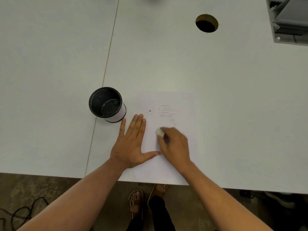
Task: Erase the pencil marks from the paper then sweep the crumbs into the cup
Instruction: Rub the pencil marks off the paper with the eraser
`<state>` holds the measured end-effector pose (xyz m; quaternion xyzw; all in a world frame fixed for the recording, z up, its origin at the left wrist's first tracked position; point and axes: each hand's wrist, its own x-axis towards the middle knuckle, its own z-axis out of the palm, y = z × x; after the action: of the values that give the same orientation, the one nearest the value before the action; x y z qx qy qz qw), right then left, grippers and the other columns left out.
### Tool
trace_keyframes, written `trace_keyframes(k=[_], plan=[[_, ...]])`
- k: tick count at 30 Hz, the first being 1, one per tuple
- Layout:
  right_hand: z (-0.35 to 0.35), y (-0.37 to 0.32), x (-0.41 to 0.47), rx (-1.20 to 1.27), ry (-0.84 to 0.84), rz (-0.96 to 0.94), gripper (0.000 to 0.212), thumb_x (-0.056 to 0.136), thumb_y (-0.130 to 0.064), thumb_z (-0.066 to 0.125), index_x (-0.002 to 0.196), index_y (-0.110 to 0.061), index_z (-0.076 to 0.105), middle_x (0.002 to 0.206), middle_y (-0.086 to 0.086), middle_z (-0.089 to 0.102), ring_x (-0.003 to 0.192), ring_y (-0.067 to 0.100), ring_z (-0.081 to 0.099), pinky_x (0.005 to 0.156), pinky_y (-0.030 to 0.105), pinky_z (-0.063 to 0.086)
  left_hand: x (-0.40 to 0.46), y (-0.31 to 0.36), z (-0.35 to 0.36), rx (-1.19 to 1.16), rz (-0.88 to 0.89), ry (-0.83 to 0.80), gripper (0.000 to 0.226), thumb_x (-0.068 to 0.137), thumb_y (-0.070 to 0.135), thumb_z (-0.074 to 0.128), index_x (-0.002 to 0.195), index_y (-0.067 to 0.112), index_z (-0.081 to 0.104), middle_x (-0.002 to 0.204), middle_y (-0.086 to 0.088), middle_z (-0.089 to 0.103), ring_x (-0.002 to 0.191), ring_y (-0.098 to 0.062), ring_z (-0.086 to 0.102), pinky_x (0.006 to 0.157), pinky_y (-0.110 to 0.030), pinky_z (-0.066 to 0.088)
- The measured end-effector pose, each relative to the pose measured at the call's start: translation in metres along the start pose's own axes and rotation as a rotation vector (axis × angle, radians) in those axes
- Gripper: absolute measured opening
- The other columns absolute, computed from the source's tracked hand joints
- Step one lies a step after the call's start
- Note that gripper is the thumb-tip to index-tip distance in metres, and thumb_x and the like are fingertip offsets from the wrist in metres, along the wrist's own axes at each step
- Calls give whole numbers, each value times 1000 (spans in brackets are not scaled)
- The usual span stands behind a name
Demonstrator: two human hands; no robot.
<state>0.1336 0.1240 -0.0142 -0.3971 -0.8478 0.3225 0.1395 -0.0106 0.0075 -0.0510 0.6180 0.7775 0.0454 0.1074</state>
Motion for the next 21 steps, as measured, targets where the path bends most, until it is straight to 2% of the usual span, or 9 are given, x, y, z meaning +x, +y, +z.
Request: trace_keyframes(k=[2,4,7,10,13,17,19,21], plan=[[0,-3,-19,-8,-81,-59,23,87,-22,66,107,-12,68,88,2,69,75,13,61,67,20,44,0,-1,0,-7,7,2,113,89,86,19,158,-2,15,169,-18,8,157,-29,5,122,-64,10],[-4,0,-6,-35,-95,-88,18,86,-21,66,102,-14,69,82,3,68,71,15,61,62,23,46,0,0,-1,-4,5,-11,113,89,86,20,158,-3,15,169,-18,8,157,-29,5,122,-64,10],[-7,7,49,-105,-15,-28,12,88,-24,60,89,-15,68,79,4,66,71,21,60,60,27,44,1,1,-1,14,-14,-29,115,87,88,22,159,-2,12,170,-16,5,158,-28,2,124,-62,7],[-9,14,87,-94,75,15,17,90,-25,56,88,-14,68,80,3,66,72,20,61,61,28,46,0,0,0,7,-16,-22,114,88,87,25,159,-1,11,170,-15,4,158,-28,1,124,-61,6],[-5,9,71,-71,81,12,13,89,-22,58,89,-14,68,80,3,66,72,20,61,62,28,45,0,0,0,-7,-11,-11,114,88,87,28,159,-1,12,170,-15,5,158,-28,3,123,-63,9],[6,-1,16,-39,-50,-94,17,86,-21,64,101,-14,68,81,1,67,70,16,61,62,22,46,1,-1,1,-24,-7,3,114,88,87,29,159,0,15,169,-15,8,157,-28,5,122,-64,13],[6,3,26,-60,-46,-105,20,86,-23,65,103,-14,69,83,0,68,72,15,62,62,20,42,0,0,0,-18,-9,-4,114,88,87,29,159,0,14,169,-15,8,158,-28,4,122,-64,13],[2,6,54,-87,-1,-55,15,87,-24,62,96,-14,69,81,1,68,72,16,61,61,21,39,0,0,0,-13,-14,-11,114,87,87,29,159,-1,14,170,-15,7,158,-28,3,122,-64,12]])
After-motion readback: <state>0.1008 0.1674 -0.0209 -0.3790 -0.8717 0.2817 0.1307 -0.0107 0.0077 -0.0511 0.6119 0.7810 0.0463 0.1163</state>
